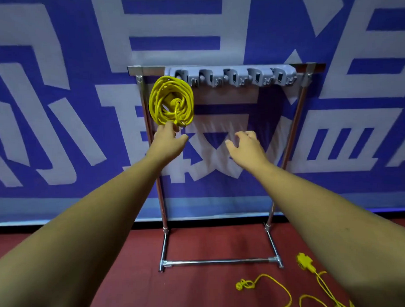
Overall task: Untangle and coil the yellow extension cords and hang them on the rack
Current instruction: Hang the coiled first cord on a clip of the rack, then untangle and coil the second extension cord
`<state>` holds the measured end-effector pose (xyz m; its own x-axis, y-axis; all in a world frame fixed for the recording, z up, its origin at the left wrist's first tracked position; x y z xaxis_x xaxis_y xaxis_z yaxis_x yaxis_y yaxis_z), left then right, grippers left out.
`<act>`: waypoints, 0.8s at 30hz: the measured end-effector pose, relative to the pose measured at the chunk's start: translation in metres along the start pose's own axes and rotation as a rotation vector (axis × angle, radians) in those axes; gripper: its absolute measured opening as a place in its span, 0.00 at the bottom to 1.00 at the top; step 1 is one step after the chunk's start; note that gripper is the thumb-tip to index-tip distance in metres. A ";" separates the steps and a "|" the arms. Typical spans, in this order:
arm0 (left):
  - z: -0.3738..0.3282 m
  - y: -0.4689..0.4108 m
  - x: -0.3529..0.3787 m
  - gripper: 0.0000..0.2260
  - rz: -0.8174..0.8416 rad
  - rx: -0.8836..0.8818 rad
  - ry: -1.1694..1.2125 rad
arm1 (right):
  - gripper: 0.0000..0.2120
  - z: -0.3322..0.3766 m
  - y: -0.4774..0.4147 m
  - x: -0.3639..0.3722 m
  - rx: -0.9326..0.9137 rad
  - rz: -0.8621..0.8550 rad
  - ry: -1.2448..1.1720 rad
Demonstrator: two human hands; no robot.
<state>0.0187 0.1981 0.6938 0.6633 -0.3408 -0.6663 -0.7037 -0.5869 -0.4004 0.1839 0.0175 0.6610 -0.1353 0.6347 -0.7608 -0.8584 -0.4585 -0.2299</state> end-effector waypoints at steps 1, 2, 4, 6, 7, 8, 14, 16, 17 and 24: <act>-0.001 0.010 0.017 0.17 0.051 -0.013 -0.014 | 0.25 -0.018 0.008 0.001 0.022 0.013 0.008; -0.002 0.019 0.032 0.17 0.101 -0.029 -0.030 | 0.25 -0.036 0.015 0.003 0.041 0.033 0.015; -0.004 0.039 0.069 0.16 0.198 -0.054 -0.042 | 0.26 -0.075 0.031 0.009 0.085 0.063 0.043; -0.001 0.058 0.111 0.14 0.293 -0.072 -0.031 | 0.26 -0.115 0.045 0.016 0.121 0.068 0.066; 0.002 0.066 0.130 0.13 0.333 -0.080 -0.030 | 0.26 -0.133 0.051 0.020 0.141 0.072 0.072; 0.005 0.077 0.152 0.12 0.372 -0.087 -0.036 | 0.25 -0.155 0.057 0.026 0.173 0.087 0.080; 0.029 0.132 0.276 0.10 0.597 -0.120 -0.077 | 0.25 -0.280 0.087 0.075 0.328 0.215 0.103; 0.043 0.151 0.319 0.08 0.671 -0.130 -0.082 | 0.26 -0.321 0.099 0.096 0.369 0.254 0.116; 0.050 0.161 0.336 0.07 0.698 -0.127 -0.083 | 0.27 -0.336 0.106 0.105 0.385 0.274 0.132; 0.124 0.234 0.458 0.09 0.882 -0.194 -0.110 | 0.20 -0.447 0.150 0.191 0.490 0.367 0.181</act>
<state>0.1269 -0.0044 0.2171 -0.1306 -0.6583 -0.7413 -0.8826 -0.2634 0.3894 0.2505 -0.2077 0.2096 -0.4144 0.3557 -0.8377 -0.9047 -0.2611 0.3367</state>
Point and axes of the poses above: each hand's wrist, its own y-axis away from the middle knuckle, its own x-axis out of the palm, z = x × y, the point moved 7 cm from there along -y, towards the middle knuckle, and after that the axes turned 8 degrees about x, right-handed, at the moved point
